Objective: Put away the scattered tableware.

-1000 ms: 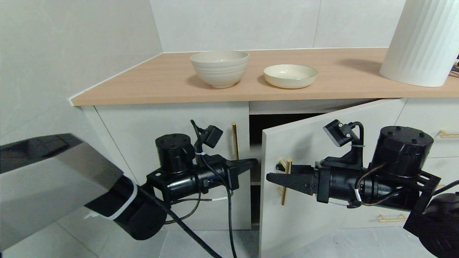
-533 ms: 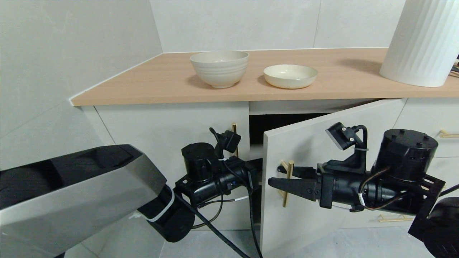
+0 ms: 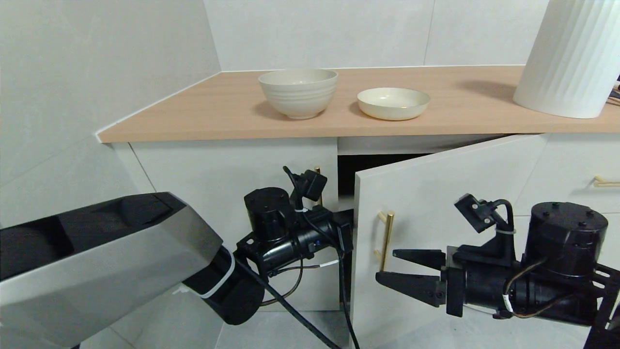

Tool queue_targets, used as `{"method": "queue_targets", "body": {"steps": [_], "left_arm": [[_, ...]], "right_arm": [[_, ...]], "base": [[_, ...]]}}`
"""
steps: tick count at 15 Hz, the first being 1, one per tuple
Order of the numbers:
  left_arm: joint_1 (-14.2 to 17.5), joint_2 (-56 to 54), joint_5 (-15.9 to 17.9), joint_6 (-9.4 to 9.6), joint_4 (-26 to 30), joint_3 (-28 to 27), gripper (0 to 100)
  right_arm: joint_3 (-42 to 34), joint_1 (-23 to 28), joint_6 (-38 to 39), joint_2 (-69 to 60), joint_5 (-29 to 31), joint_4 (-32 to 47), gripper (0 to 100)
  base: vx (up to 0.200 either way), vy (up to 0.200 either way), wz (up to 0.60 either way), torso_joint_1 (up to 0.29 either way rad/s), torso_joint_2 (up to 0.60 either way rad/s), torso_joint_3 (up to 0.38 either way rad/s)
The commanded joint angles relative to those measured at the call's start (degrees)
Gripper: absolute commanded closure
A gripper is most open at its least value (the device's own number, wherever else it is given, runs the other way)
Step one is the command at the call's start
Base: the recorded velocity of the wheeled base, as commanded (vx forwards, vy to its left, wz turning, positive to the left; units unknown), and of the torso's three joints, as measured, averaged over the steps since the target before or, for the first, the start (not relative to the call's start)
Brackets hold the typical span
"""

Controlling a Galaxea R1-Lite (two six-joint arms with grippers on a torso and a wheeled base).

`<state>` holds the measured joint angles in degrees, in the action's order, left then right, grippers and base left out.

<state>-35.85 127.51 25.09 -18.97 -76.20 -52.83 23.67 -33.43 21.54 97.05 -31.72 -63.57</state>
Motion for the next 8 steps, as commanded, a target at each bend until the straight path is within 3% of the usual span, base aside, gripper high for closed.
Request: {"method": "queue_targets", "body": {"steps": [1, 3, 5, 7, 8], "left_arm": [[-0.18, -1.57, 0.14, -0.02, 0.97, -1.31, 100], [-0.27, -4.91, 0.84, -0.02, 6.07, -2.27, 100], [-0.45, -8.51, 3.56, -0.02, 10.11, -2.01, 100], [-0.71, -8.86, 3.74, -0.02, 10.46, -0.78, 100], [-1.06, -8.51, 3.74, -0.02, 10.46, -0.16, 100]], "right_arm": [[-2.84, 0.03, -0.18, -3.71, 0.43, -0.06, 0], [-6.01, 0.03, -2.47, -6.26, 2.36, 0.12, 0], [-8.73, -0.59, -7.92, -7.93, 12.38, 0.29, 0], [-10.67, -3.22, -9.41, -9.33, 25.83, 1.44, 0], [-10.84, -3.93, -9.41, -9.60, 28.73, 4.78, 0]], "base": [[0.000, 0.000, 0.00, 0.000, 0.00, 0.000], [0.000, 0.000, 0.00, 0.000, 0.00, 0.000], [0.000, 0.000, 0.00, 0.000, 0.00, 0.000], [0.000, 0.000, 0.00, 0.000, 0.00, 0.000], [0.000, 0.000, 0.00, 0.000, 0.00, 0.000]]}}
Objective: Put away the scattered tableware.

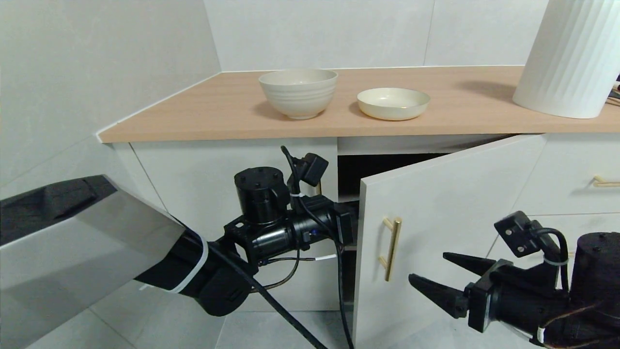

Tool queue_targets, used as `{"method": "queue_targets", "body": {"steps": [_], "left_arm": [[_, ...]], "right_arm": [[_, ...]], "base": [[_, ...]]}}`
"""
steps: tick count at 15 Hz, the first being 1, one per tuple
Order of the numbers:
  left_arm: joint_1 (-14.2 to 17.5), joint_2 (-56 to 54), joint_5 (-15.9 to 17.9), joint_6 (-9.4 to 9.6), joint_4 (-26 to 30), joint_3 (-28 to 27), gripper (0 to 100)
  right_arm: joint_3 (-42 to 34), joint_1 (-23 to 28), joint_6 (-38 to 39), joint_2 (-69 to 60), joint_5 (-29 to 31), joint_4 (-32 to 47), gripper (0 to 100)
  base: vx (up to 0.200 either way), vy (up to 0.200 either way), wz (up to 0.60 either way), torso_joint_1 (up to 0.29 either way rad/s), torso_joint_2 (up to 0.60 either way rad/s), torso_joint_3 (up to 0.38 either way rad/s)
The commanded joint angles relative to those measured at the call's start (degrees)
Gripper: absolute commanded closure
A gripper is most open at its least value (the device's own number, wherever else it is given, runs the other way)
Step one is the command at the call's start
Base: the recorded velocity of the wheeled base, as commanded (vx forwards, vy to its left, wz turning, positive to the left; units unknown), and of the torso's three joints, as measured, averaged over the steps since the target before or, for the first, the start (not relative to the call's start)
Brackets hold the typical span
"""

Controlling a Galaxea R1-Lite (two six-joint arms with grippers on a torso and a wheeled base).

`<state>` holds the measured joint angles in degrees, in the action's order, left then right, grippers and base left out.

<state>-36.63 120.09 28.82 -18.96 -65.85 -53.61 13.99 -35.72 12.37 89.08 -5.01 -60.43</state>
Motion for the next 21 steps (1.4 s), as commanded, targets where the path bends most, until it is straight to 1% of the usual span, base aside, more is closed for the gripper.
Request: {"method": "queue_targets", "body": {"steps": [1, 6, 7, 13, 19, 21], "left_arm": [[-0.55, -0.73, 0.01, 0.06, -0.06, 0.88, 100], [-1.60, -0.03, 0.01, 0.06, 0.02, 0.09, 100], [-1.60, 0.50, 0.01, -0.03, 0.02, -0.09, 100], [-1.60, 3.05, 0.01, -0.03, 0.02, -2.11, 100], [-1.60, 4.63, -0.25, -0.03, -0.24, -3.16, 100], [-1.60, 6.21, -0.34, -0.12, 0.02, -5.80, 100]], "right_arm": [[-0.99, -1.99, -0.33, -2.68, 2.29, 4.71, 0], [3.50, -5.15, -0.24, -12.70, -3.43, 26.42, 0], [4.20, -5.24, -0.24, -13.75, -3.78, 28.35, 0], [4.20, -6.56, -0.24, -14.46, -3.78, 29.23, 0], [4.20, -6.73, -0.33, -14.46, -3.69, 29.23, 0], [4.20, -6.73, -0.33, -14.37, -3.60, 29.23, 0]], "base": [[0.000, 0.000, 0.00, 0.000, 0.00, 0.000], [0.000, 0.000, 0.00, 0.000, 0.00, 0.000], [0.000, 0.000, 0.00, 0.000, 0.00, 0.000], [-0.200, 0.000, 0.00, 0.003, 0.00, 0.004], [0.000, 0.000, 0.00, 0.000, 0.00, 0.000], [0.000, 0.000, 0.00, 0.000, 0.00, 0.000]]}}
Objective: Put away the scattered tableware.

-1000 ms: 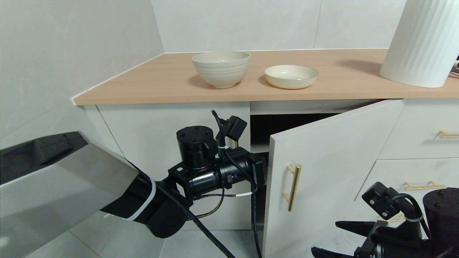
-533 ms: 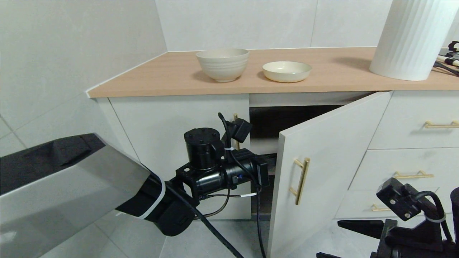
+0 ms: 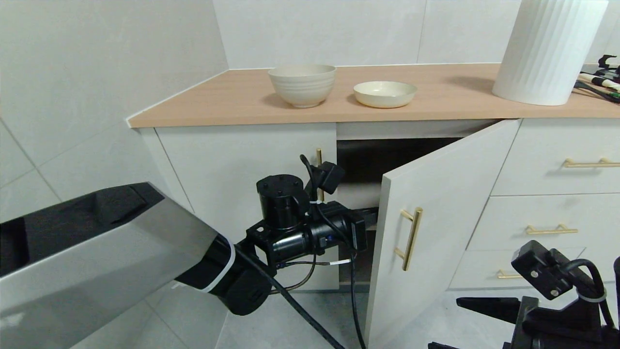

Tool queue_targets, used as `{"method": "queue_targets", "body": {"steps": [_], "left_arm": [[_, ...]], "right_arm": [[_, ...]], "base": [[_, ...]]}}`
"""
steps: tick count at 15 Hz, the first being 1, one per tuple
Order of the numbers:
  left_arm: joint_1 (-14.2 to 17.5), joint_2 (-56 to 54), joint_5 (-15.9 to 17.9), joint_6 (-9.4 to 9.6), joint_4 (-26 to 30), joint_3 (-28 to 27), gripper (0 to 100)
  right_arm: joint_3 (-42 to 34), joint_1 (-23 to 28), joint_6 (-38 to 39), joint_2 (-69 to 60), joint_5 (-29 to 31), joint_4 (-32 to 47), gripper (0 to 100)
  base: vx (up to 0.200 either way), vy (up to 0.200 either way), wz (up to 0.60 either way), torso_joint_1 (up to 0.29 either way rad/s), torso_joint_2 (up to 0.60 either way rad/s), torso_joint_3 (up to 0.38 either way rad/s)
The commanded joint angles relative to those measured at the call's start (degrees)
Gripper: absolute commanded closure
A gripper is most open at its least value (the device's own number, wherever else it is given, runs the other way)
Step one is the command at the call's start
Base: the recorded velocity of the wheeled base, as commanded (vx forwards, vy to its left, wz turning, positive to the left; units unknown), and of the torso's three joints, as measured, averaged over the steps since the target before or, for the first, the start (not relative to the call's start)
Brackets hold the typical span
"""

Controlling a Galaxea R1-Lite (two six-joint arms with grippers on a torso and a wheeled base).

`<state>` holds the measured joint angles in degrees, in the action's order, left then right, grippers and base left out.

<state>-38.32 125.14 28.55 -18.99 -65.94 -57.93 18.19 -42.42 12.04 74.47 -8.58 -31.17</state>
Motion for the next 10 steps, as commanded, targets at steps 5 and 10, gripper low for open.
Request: {"method": "queue_targets", "body": {"steps": [5, 10], "left_arm": [[-0.01, 3.97, -0.16, -0.17, 4.94, -7.99, 100], [-0.36, 5.03, -1.13, -0.17, 5.03, -10.01, 100]], "right_arm": [[-0.08, -0.03, 0.00, 0.59, -0.03, -0.03, 0], [-0.08, -0.03, 0.00, 0.50, -0.03, -0.03, 0]], "base": [[-0.120, 0.000, 0.00, 0.004, 0.00, 0.001], [-0.080, 0.000, 0.00, 0.004, 0.00, 0.000]]}}
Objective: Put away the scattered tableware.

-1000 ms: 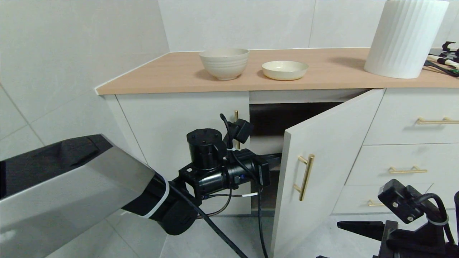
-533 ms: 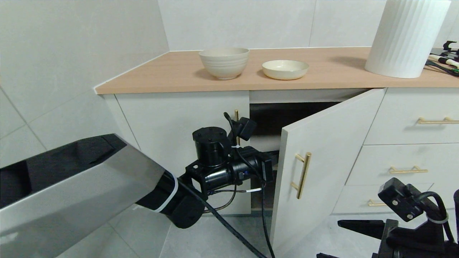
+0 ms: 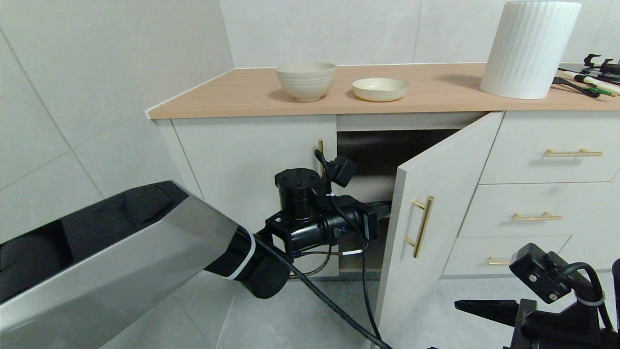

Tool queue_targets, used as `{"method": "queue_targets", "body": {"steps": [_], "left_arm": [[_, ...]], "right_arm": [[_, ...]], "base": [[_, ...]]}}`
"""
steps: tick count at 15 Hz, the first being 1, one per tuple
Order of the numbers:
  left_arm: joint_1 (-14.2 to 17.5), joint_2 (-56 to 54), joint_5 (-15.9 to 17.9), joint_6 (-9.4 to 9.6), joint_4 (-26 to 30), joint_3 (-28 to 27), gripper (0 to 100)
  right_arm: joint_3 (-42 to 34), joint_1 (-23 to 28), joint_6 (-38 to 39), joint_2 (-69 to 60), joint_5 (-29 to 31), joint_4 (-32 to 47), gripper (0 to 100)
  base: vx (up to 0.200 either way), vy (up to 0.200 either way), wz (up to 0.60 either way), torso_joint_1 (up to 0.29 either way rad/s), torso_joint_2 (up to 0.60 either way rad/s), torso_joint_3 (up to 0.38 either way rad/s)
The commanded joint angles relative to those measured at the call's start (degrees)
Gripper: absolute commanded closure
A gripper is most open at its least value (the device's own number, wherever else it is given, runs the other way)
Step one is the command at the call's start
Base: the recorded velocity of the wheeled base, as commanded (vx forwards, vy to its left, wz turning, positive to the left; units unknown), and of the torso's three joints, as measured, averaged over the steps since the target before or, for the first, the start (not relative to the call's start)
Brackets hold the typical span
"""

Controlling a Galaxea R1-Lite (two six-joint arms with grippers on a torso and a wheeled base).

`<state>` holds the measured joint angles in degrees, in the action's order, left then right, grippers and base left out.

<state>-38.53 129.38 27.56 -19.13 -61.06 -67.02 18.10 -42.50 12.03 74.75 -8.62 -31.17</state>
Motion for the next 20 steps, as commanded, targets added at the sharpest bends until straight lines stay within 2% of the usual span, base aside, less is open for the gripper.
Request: {"method": "queue_targets", "body": {"steps": [1, 6, 8, 9, 11, 12, 14, 15, 17, 20], "left_arm": [[-0.31, 1.75, -0.58, 0.05, 0.24, -2.32, 100], [-2.07, 3.25, -1.11, 0.05, 0.42, -5.13, 100], [-5.94, 3.42, -2.25, 0.05, 2.44, -8.03, 100], [-9.63, 2.98, -2.07, 0.14, 2.26, -9.27, 100], [-14.82, 1.31, -1.46, 0.05, 2.18, -9.18, 100], [-16.05, 0.61, -1.37, 0.05, 2.18, -8.30, 100], [-15.08, -0.09, -1.72, 0.05, 2.53, -7.51, 100], [-10.51, -0.62, -1.81, 0.14, 2.44, -4.61, 100], [-7.52, -2.46, -1.81, 0.14, 2.35, -1.00, 100], [-0.40, -11.87, -1.81, 0.93, 2.62, 9.54, 100]], "right_arm": [[0.00, 0.05, 0.01, 0.13, 0.01, -0.03, 0], [0.00, 0.05, 0.01, -0.13, -0.08, -0.12, 0], [-0.26, -0.13, 0.01, -1.89, -0.61, -0.12, 0], [-0.96, -0.92, 0.01, -4.18, -2.02, -0.03, 0], [-2.28, -1.19, -0.08, -7.96, -7.64, -0.03, 0], [-2.37, -1.19, -0.08, -9.54, -10.01, 0.06, 0], [-2.28, -1.19, -0.08, -10.68, -10.72, 0.06, 0], [-2.19, -1.10, -0.08, -10.42, -10.63, 0.06, 0], [-1.93, -1.01, 0.01, -10.24, -10.63, 0.06, 0], [0.71, 3.12, 0.27, -6.90, -9.49, -0.03, 0]], "base": [[0.000, 0.000, 0.00, 0.000, 0.00, 0.000], [0.000, 0.000, 0.00, 0.000, 0.00, 0.000], [0.000, 0.000, 0.00, 0.000, 0.00, 0.000], [0.000, 0.000, 0.00, 0.000, 0.00, 0.000], [0.000, 0.000, 0.00, 0.000, 0.00, 0.000], [0.000, 0.000, 0.00, 0.000, 0.00, 0.000], [0.000, 0.000, 0.00, 0.000, 0.00, 0.000], [0.000, 0.000, 0.00, 0.000, 0.00, 0.000], [0.000, 0.000, 0.00, 0.000, 0.00, 0.000], [0.000, 0.000, 0.00, 0.000, 0.00, 0.000]]}}
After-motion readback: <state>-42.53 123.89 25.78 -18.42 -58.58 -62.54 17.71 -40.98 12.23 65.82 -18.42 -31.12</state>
